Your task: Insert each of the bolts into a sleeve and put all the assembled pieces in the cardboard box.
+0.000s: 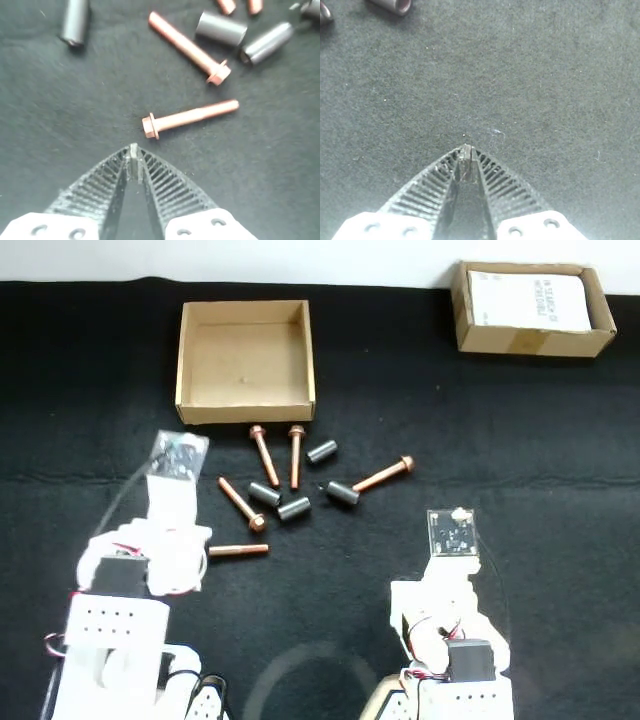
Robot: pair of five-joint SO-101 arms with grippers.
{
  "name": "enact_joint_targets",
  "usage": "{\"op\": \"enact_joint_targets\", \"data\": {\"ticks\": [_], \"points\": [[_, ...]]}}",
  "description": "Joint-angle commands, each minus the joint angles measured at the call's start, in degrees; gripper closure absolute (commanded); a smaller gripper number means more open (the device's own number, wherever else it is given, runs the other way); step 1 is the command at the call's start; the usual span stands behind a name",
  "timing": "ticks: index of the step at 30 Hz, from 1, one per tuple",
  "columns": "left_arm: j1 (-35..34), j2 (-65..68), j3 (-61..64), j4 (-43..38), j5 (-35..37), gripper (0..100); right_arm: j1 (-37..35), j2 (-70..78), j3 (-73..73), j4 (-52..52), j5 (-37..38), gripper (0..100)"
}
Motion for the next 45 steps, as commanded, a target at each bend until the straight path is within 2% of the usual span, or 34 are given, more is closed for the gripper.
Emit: {"op": "enact_joint_targets", "data": {"ticks": [1, 5, 9, 13, 19, 27, 34, 45], "points": [[2.77, 0.31, -11.21, 5.63, 0.00, 99, 0.31, -0.40, 7.52, 0.13, -0.18, 99.1], [6.02, 6.73, -22.37, 14.42, 1.67, 99, 0.31, -0.40, 7.52, 0.13, -0.18, 99.1], [6.02, 20.88, -35.38, 21.10, 12.13, 99, 0.31, -0.40, 7.52, 0.13, -0.18, 99.1], [6.20, 32.22, -43.56, 22.59, 20.31, 99, 0.31, -0.40, 7.52, 0.13, -0.18, 99.1], [11.03, 38.90, -44.62, 22.68, 25.05, 99, 0.31, -0.40, 7.52, 0.13, -0.18, 99.1], [17.71, 40.75, -40.66, 22.68, 30.77, 99, 0.31, -0.40, 7.52, 0.13, -0.18, 99.1], [14.46, 40.75, -40.04, 22.33, 30.51, 99, 0.31, -0.40, 7.52, 0.13, -0.18, 99.1], [1.54, 36.09, -43.91, 22.68, 30.42, 99, 0.31, -0.40, 7.52, 0.13, 0.00, 99.1]]}}
